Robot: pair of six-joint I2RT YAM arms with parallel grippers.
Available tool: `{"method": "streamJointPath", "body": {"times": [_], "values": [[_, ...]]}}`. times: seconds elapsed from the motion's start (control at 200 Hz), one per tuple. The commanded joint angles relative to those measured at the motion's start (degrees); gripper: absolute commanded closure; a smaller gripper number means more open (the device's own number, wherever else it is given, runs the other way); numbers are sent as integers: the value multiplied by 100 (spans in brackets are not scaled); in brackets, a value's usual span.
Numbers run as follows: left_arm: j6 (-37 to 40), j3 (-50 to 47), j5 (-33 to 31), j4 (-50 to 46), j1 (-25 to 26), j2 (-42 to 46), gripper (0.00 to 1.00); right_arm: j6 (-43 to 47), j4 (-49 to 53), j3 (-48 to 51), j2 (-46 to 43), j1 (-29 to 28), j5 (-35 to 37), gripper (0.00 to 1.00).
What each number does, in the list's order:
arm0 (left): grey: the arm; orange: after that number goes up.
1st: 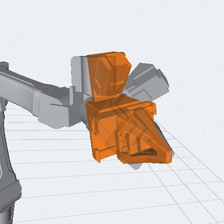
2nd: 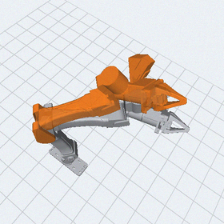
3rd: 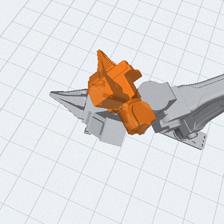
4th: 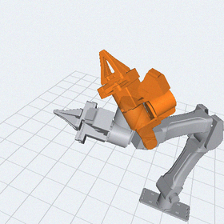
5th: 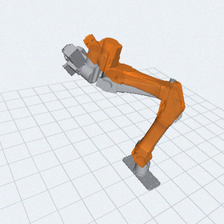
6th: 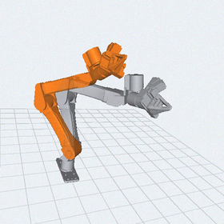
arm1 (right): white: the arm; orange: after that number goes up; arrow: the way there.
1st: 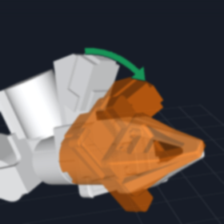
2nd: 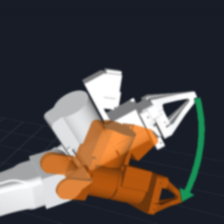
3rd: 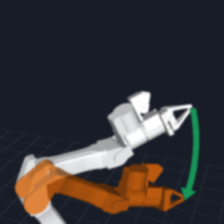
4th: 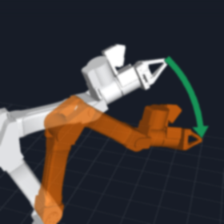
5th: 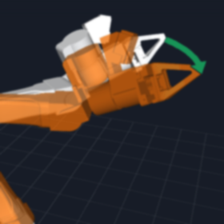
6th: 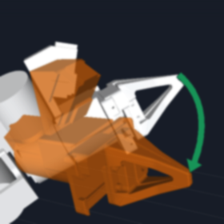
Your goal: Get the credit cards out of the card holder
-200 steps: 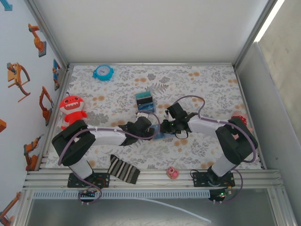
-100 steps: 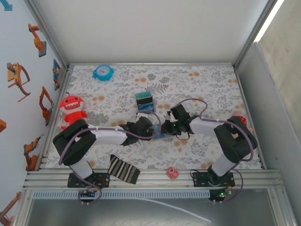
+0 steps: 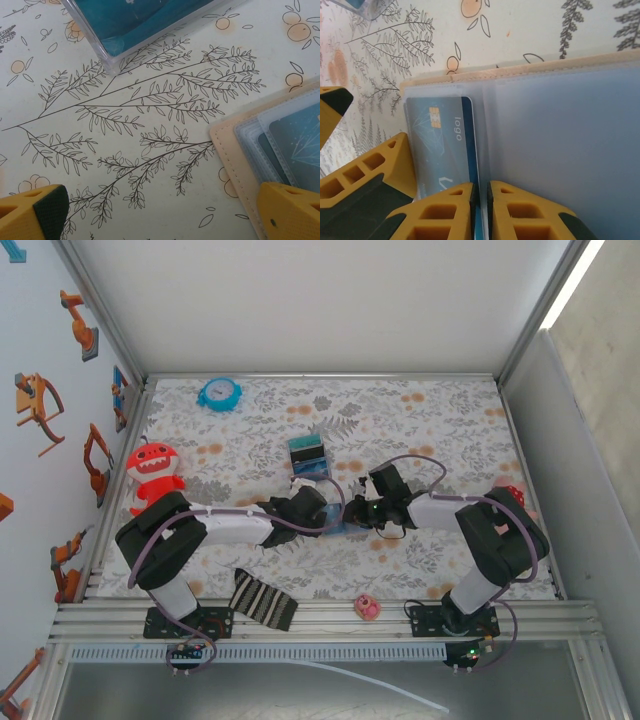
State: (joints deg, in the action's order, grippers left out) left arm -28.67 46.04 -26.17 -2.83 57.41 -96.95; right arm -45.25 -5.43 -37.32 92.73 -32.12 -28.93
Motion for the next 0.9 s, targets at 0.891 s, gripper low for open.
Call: {"method": "streamJointPath", "body": {"times": [0.891], "values": [[106,116,-177,-391,49,-94,3,-106,-222,63,24,65,-180,82]]}}
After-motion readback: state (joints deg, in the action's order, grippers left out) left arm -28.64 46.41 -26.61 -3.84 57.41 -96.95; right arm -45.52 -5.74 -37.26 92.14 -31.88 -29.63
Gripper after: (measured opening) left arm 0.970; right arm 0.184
